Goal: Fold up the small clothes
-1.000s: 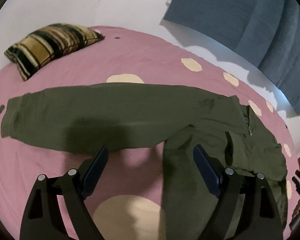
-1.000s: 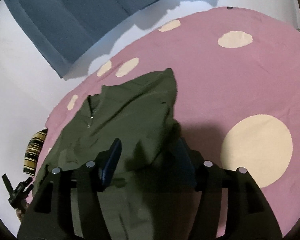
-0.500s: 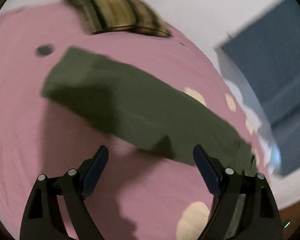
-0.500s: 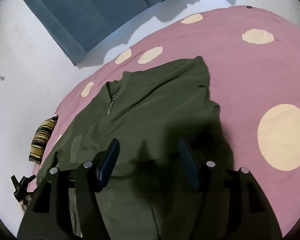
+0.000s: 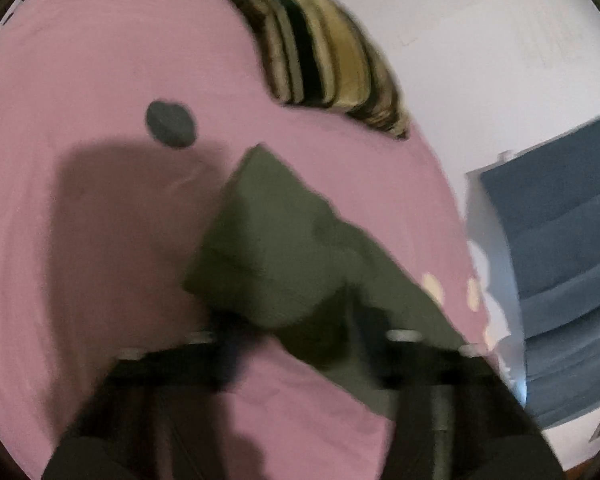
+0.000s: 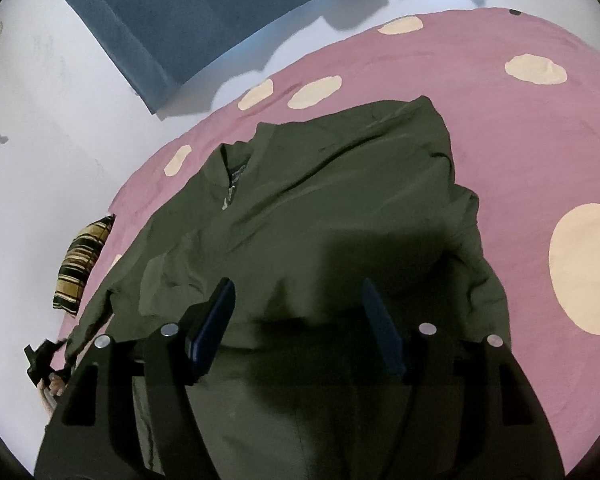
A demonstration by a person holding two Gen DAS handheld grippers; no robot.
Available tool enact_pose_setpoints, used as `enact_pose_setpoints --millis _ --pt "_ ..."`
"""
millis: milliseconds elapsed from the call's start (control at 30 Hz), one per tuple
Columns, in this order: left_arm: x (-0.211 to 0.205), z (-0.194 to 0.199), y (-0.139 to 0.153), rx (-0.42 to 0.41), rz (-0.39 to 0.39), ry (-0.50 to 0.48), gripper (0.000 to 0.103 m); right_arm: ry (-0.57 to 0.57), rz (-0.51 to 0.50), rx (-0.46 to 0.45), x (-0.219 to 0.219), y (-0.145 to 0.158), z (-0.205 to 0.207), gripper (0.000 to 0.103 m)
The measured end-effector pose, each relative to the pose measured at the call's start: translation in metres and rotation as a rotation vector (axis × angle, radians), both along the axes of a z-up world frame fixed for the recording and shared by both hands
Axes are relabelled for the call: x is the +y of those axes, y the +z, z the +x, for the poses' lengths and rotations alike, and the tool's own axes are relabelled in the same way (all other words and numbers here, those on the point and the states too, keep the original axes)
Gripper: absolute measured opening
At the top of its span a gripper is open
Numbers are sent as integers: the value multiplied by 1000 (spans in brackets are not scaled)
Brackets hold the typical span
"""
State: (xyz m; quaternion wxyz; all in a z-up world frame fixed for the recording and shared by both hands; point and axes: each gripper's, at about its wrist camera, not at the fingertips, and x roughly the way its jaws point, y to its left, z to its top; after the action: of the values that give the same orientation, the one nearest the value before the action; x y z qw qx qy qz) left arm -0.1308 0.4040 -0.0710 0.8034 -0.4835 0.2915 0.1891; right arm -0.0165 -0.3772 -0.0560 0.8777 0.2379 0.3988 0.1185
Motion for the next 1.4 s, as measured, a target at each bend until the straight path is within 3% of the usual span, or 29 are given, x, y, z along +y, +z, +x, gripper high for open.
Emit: enact_pose_setpoints --millis 67,133,267,433,633,833,1000,1100,1400 --pt "1 1 -1 -11 -16 -5 32 -4 -1 2 1 -1 0 66" --pt "-5 3 6 14 29 -15 26 -10 -5 2 1 -1 -1 66" --pt "-24 8 39 41 158 -9 24 -16 -9 -10 -1 3 -3 66" --pt "-68 22 106 -25 355 -61 20 -22 -6 -32 -5 9 -10 66" --pt "-158 69 182 -113 503 -259 15 -10 -6 -36 -6 11 -14 66" --pt "-287 117 218 -170 648 -483 15 16 0 -42 -2 14 -18 66" --pt "-389 153 201 -163 678 -665 15 38 6 -32 2 13 -19 66" --pt "-452 171 171 -127 681 -775 15 45 11 -29 3 10 -20 66" --pt "-559 191 85 0 705 -953 15 55 69 39 3 -14 -14 66"
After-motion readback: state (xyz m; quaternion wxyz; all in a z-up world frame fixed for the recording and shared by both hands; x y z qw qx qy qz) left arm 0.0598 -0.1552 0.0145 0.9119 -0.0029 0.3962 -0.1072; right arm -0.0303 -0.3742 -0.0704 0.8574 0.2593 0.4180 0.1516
